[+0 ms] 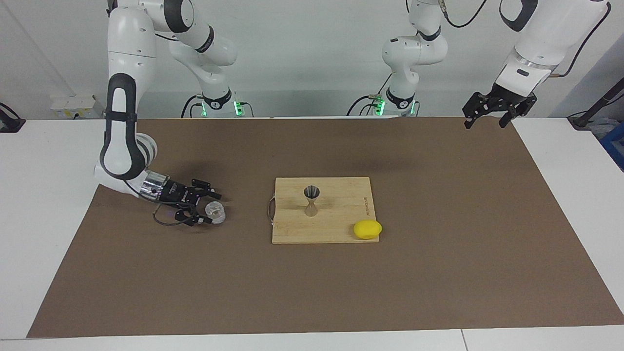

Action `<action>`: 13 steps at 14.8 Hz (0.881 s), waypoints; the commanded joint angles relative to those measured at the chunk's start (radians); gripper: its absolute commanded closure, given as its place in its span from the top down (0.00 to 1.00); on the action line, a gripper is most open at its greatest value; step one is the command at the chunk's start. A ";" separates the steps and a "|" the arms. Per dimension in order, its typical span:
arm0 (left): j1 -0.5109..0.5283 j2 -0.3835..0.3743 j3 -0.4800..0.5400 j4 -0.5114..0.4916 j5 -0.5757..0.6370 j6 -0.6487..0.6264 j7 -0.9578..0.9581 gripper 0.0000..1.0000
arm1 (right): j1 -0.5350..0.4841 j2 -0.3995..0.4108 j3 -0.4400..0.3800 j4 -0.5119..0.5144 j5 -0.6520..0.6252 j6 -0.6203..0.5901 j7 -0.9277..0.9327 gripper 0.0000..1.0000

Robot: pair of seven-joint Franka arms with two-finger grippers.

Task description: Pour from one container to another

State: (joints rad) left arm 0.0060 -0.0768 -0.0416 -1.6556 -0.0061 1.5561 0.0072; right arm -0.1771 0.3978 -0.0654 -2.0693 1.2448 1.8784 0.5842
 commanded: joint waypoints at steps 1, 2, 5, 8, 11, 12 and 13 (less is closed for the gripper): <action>-0.001 -0.011 -0.001 -0.006 0.020 -0.007 -0.007 1.00 | -0.015 -0.108 0.003 -0.026 -0.066 -0.012 0.100 1.00; 0.000 -0.011 -0.001 -0.006 0.020 -0.007 -0.007 1.00 | -0.015 -0.140 0.003 -0.025 -0.097 -0.010 0.135 1.00; -0.001 -0.011 -0.001 -0.007 0.020 -0.007 -0.007 1.00 | -0.015 -0.215 0.001 0.006 -0.221 0.001 0.167 1.00; 0.000 -0.011 -0.001 -0.006 0.020 -0.007 -0.007 1.00 | -0.007 -0.228 0.004 0.113 -0.449 0.002 0.145 1.00; -0.001 -0.011 -0.001 -0.006 0.020 -0.007 -0.007 1.00 | 0.043 -0.228 0.009 0.182 -0.673 0.008 0.080 1.00; -0.001 -0.011 -0.001 -0.006 0.020 -0.007 -0.007 1.00 | 0.065 -0.231 0.012 0.193 -0.756 0.022 0.031 1.00; -0.001 -0.011 -0.001 -0.006 0.020 -0.007 -0.007 1.00 | 0.096 -0.241 0.013 0.198 -0.844 0.034 -0.028 1.00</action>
State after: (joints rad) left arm 0.0060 -0.0768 -0.0416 -1.6556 -0.0061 1.5561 0.0072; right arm -0.1271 0.1542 -0.0578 -1.8984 0.5313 1.8887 0.6490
